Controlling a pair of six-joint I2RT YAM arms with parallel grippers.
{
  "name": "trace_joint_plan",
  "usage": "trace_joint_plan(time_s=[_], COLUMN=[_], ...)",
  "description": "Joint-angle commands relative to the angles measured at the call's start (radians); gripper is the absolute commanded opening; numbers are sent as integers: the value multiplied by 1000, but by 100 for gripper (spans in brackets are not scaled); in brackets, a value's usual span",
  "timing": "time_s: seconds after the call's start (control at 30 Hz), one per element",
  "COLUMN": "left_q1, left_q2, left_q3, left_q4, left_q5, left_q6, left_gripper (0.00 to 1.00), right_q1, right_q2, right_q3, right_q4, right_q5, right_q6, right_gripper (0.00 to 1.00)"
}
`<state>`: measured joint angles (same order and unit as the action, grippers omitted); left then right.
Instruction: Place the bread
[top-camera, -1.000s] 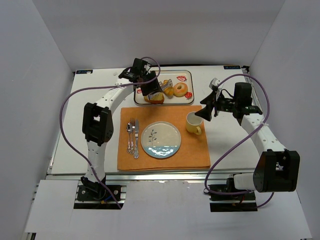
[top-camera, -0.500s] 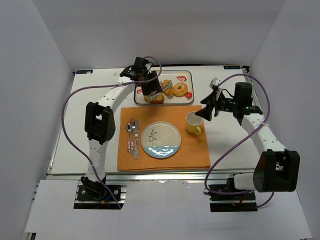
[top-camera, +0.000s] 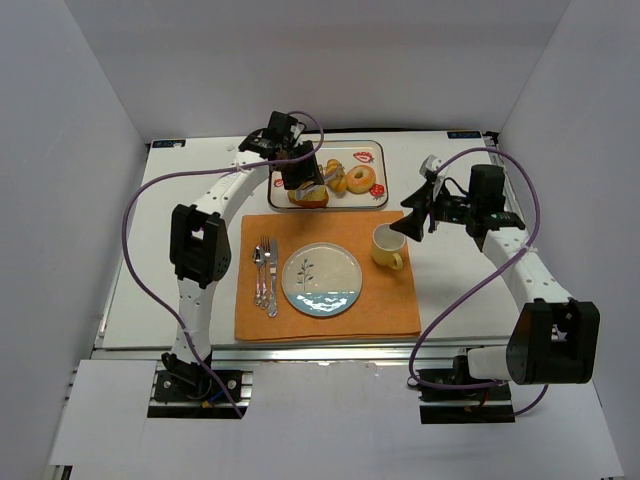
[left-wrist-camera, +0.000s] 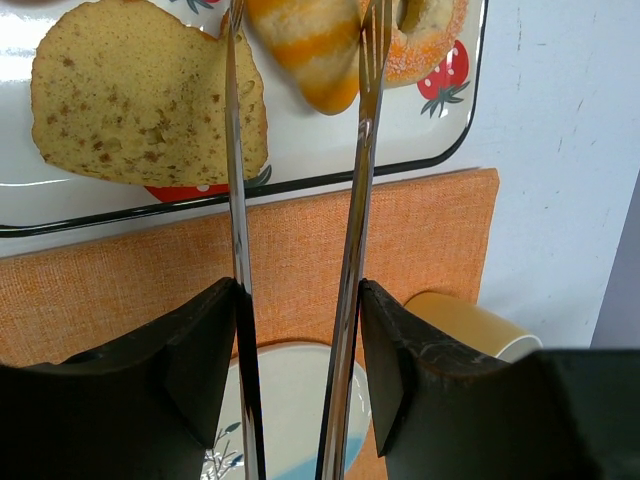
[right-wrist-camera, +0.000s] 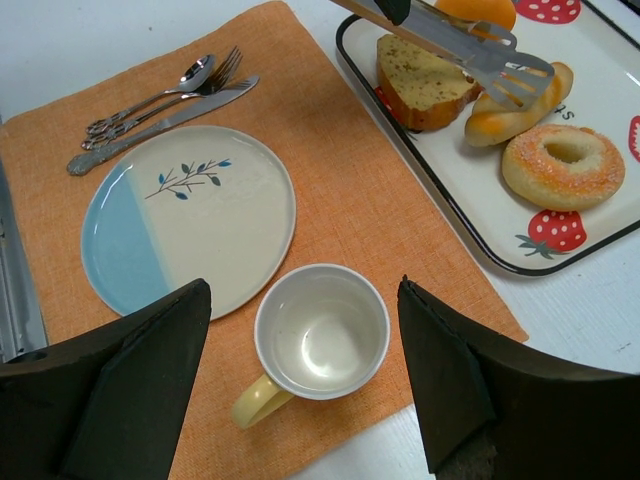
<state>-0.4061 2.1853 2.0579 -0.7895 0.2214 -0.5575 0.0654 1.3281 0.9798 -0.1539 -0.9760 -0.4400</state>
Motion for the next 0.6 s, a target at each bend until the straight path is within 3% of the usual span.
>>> trace_joint_plan(time_s=[0.0, 0.57], left_q1=[0, 0], left_q2=[-4, 41], left_q3=[27, 27], left_q4=[6, 55], left_q5=[15, 70], left_q6=[7, -30], left_gripper=[61, 56], right_q1=[-7, -13], right_q2=[-29, -36], right_q3=[-15, -24], right_q4=[30, 31], right_q5=[-29, -27], right_q6=[15, 17], right_gripper=[80, 80])
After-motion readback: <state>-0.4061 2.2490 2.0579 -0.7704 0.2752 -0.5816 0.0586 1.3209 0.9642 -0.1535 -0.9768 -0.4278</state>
